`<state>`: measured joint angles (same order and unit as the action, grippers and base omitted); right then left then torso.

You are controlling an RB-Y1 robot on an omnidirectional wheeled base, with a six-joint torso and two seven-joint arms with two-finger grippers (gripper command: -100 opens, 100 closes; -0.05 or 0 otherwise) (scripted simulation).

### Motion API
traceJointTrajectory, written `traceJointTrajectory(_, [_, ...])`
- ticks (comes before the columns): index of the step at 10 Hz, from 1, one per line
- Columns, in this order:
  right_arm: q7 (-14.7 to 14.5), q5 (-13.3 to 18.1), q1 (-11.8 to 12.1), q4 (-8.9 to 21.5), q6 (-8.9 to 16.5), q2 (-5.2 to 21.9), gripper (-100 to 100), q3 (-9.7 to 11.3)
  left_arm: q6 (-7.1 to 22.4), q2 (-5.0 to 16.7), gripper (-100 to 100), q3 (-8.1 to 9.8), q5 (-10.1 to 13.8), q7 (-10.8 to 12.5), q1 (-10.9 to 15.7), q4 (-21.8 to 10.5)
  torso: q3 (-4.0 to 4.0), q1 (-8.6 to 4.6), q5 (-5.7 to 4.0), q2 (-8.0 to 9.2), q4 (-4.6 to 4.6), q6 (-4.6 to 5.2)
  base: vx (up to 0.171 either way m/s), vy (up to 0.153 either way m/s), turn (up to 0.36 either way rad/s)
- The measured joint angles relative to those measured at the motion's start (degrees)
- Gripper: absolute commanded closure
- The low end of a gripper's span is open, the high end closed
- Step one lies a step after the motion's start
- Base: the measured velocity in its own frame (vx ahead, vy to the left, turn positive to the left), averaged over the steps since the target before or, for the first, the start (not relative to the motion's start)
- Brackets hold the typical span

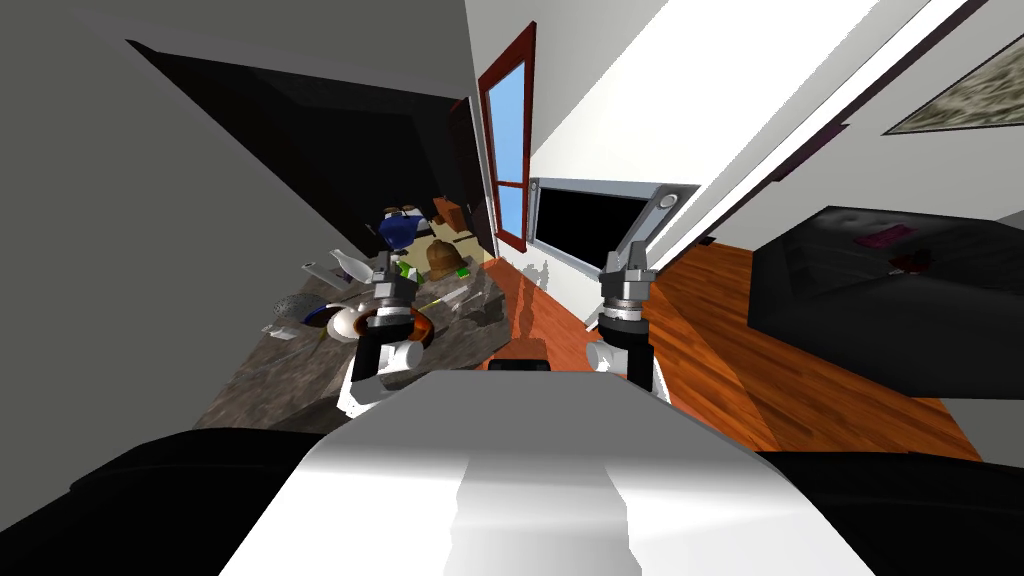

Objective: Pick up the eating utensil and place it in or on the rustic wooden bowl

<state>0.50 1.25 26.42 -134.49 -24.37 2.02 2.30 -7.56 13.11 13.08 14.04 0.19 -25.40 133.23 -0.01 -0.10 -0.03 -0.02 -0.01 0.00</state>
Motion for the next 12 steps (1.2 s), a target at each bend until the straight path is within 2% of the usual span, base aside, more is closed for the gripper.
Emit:
traceJointTrajectory(5, [0.0, 0.0, 0.0, 0.0, 0.0, 0.0, 0, 0.0, 8.5, 2.7, -100, 3.92, 4.7, -0.3, 0.7, -0.7, -0.04, -0.11, -0.02, -0.07, -0.02, 0.0, 0.02, -0.054, -0.017])
traceJointTrajectory(7, [0.0, 0.0, 0.0, 0.0, 0.0, 0.0, 0, 0.0, 11.4, 3.1, -100, 4.52, 5.5, -0.5, 1.1, -1.1, -0.01, 0.01, 0.0, -0.02, -0.01, 0.0, 0.01, -0.027, -0.015])
traceJointTrajectory(10, [0.0, 0.0, 0.0, 0.0, 0.0, 0.0, 0, 0.0, 16.2, 4.7, -100, 6.72, 8.2, -0.6, 1.7, -1.9, -0.04, -0.11, -0.02, -0.08, -0.02, 0.0, 0.026, -0.052, -0.017])
traceJointTrajectory(12, [0.0, 0.0, 0.0, 0.0, 0.0, 0.0, 0, 0.0, 19.2, 5.2, -100, 7.34, 9.0, -0.7, 1.9, -2.3, -0.02, 0.01, 0.0, -0.02, -0.01, 0.0, 0.015, -0.024, -0.015])
